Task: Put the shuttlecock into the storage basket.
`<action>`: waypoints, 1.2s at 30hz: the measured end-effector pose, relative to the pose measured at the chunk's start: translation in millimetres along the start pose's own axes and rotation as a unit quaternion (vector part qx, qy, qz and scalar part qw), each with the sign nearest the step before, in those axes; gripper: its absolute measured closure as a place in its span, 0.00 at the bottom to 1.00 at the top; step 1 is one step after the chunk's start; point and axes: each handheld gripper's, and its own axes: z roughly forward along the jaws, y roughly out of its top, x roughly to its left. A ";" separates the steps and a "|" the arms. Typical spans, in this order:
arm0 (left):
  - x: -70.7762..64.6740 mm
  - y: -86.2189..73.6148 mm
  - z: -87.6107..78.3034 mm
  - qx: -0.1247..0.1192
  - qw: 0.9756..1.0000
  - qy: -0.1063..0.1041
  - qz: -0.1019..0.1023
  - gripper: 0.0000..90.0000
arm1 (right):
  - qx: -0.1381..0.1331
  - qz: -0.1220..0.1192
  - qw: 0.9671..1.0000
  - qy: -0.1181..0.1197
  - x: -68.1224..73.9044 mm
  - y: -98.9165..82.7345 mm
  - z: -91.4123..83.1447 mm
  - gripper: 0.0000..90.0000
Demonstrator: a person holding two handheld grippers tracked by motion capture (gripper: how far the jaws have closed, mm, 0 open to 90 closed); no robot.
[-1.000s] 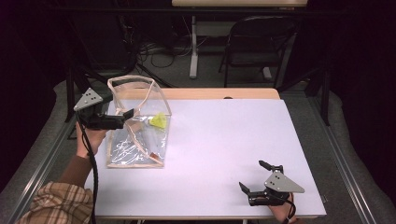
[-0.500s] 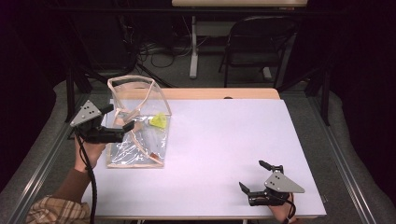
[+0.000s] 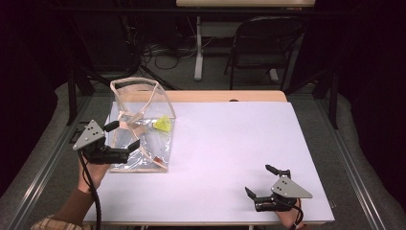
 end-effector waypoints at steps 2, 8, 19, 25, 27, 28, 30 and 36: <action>-2.5 -3.5 -1.3 -0.002 1.000 -0.004 -0.001 0.00 | 0.001 -0.001 1.000 0.000 0.0 0.0 0.1 0.00; -10.7 -15.1 -2.7 -0.001 1.000 -0.011 0.000 0.00 | 0.001 -0.001 1.000 0.001 0.2 0.1 0.2 0.00; -24.1 -36.7 -6.8 -0.006 1.000 -0.023 0.007 0.00 | 0.002 0.000 1.000 0.001 0.4 0.0 0.3 0.00; -30.5 -47.3 -8.6 -0.006 1.000 -0.028 0.009 0.00 | 0.003 -0.001 1.000 0.002 0.4 -0.1 0.4 0.01; -32.2 -51.2 -8.8 -0.005 1.000 -0.030 0.008 0.00 | 0.003 -0.001 1.000 0.002 0.5 -0.1 0.3 0.01; -32.8 -53.3 -8.9 -0.004 0.999 -0.034 0.008 0.00 | 0.003 -0.002 1.000 0.002 0.5 -0.1 0.4 0.01; -34.1 -57.6 -9.1 -0.006 0.999 -0.036 0.008 0.00 | 0.003 -0.001 1.000 0.002 0.6 0.0 0.4 0.01; -39.4 -71.9 -7.0 0.003 0.999 -0.040 0.009 0.00 | 0.004 -0.002 1.000 0.003 0.7 -0.2 0.6 0.01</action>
